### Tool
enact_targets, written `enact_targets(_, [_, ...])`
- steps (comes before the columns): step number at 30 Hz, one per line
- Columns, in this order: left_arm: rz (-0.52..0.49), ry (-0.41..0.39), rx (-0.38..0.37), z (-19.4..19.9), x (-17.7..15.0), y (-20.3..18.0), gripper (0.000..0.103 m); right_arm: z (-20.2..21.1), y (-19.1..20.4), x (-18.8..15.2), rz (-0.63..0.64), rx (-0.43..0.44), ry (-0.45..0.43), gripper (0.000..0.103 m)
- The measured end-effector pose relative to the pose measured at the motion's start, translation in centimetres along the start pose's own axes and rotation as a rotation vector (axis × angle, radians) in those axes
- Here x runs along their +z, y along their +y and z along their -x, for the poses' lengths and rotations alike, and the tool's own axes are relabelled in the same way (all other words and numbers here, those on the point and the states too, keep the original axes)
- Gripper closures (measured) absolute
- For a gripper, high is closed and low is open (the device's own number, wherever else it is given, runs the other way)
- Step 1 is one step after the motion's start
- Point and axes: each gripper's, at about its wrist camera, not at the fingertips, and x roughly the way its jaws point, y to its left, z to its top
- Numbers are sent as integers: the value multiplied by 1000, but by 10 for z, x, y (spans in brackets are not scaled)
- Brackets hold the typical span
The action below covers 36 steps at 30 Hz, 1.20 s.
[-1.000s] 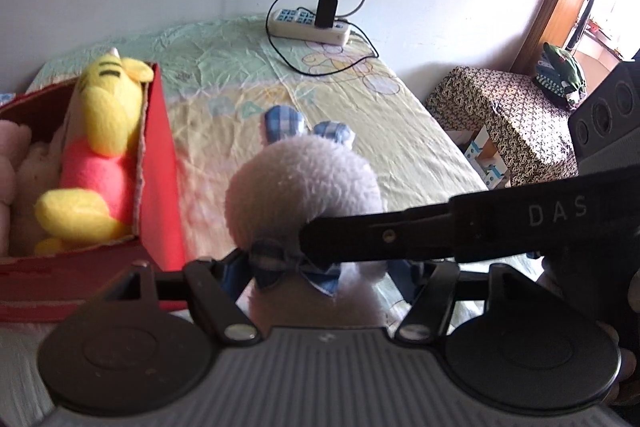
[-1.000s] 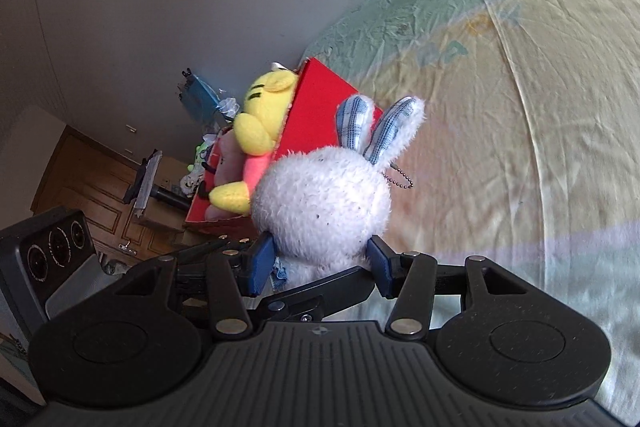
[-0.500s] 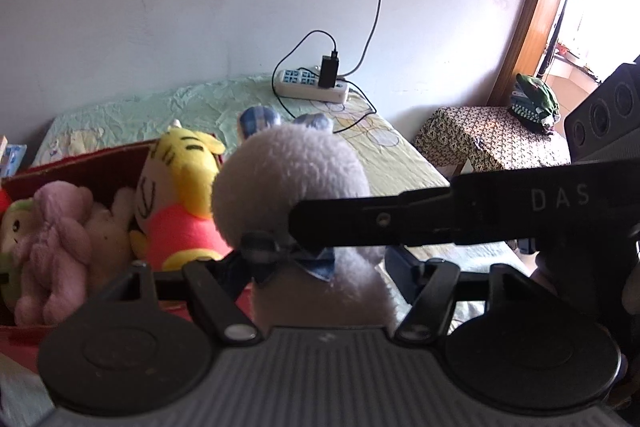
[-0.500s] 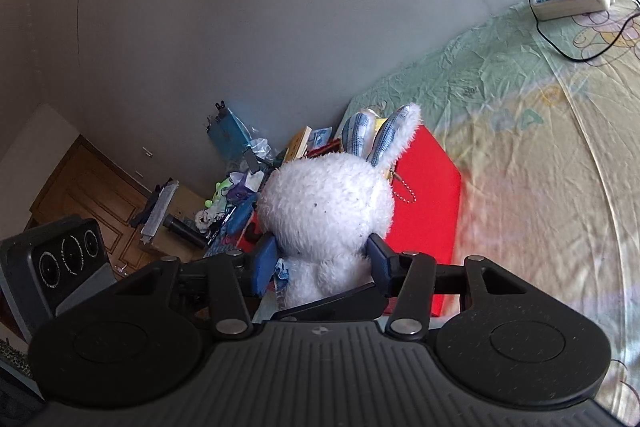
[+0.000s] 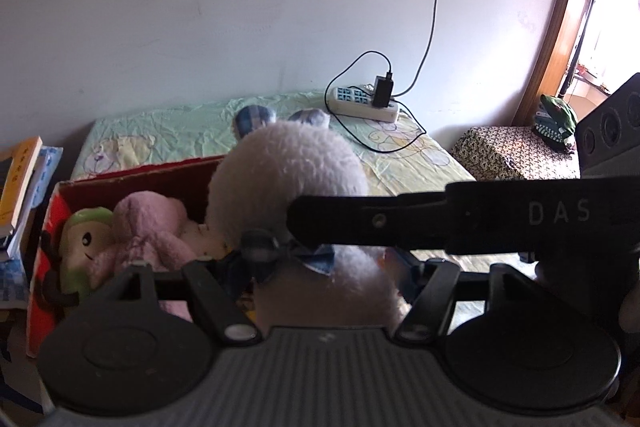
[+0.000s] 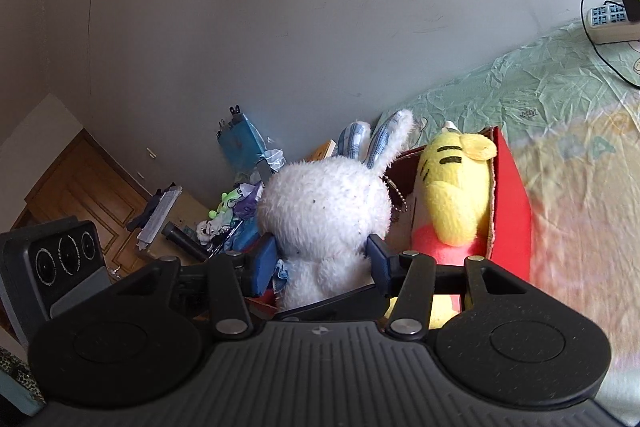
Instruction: Organize objects
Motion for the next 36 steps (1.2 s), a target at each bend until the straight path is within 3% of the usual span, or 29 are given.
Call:
enact_targets(18, [48,92,-17,-53,-12,57,35,-56,-12,-6,-8,-129,24,51])
enact_targets(30, [76,128,-126,-79,-18,78,17,-53,-13,-10,-46,-187,7,50])
enact_targets(36, [66,129,-112,-77,-18,72,16,-45,-10,-11,-53,-203,-8,51])
